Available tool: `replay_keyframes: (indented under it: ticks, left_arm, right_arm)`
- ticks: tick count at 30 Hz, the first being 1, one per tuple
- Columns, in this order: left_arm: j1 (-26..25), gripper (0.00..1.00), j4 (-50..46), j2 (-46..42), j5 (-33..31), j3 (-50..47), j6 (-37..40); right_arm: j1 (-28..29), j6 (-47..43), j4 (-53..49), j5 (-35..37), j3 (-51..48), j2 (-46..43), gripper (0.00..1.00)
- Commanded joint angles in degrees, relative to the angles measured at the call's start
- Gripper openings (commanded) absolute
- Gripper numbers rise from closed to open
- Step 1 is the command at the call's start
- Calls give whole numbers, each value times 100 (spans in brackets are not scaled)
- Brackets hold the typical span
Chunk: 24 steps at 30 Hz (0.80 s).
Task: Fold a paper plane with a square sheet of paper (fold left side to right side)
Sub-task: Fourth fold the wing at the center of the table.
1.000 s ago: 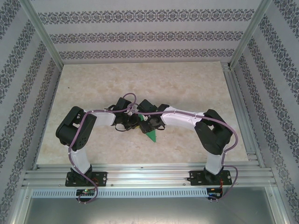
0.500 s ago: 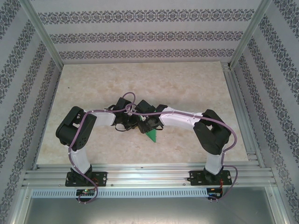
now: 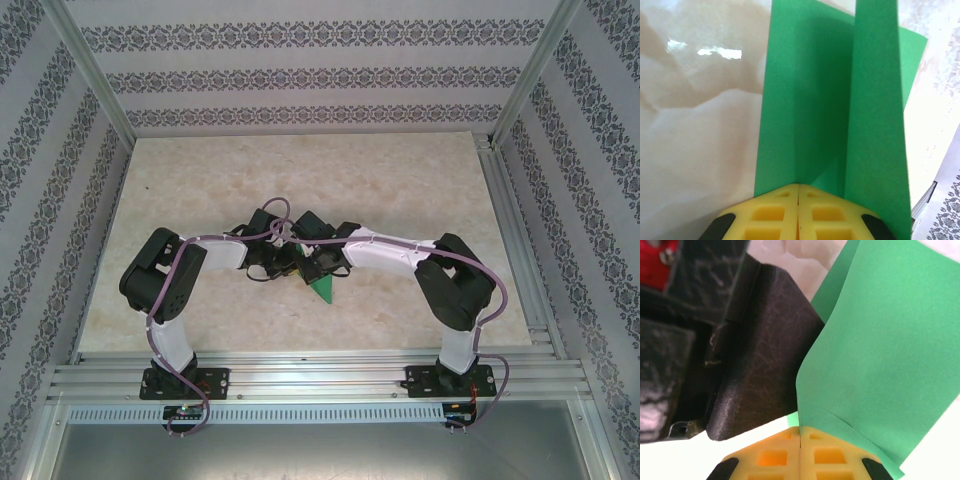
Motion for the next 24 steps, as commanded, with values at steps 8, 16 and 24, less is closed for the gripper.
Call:
replay_keyframes:
  ticks: [8, 16, 24]
  left_arm:
    - [-20, 8, -351, 94, -329, 10, 80]
    - [-21, 8, -337, 94, -335, 4, 76]
    - [-21, 8, -325, 94, -328, -6, 75]
  right_arm:
    - [-191, 58, 134, -81, 64, -48, 22]
    - [-246, 106, 232, -187, 187, -75, 23]
    - [-307, 78, 188, -201, 296, 0, 21]
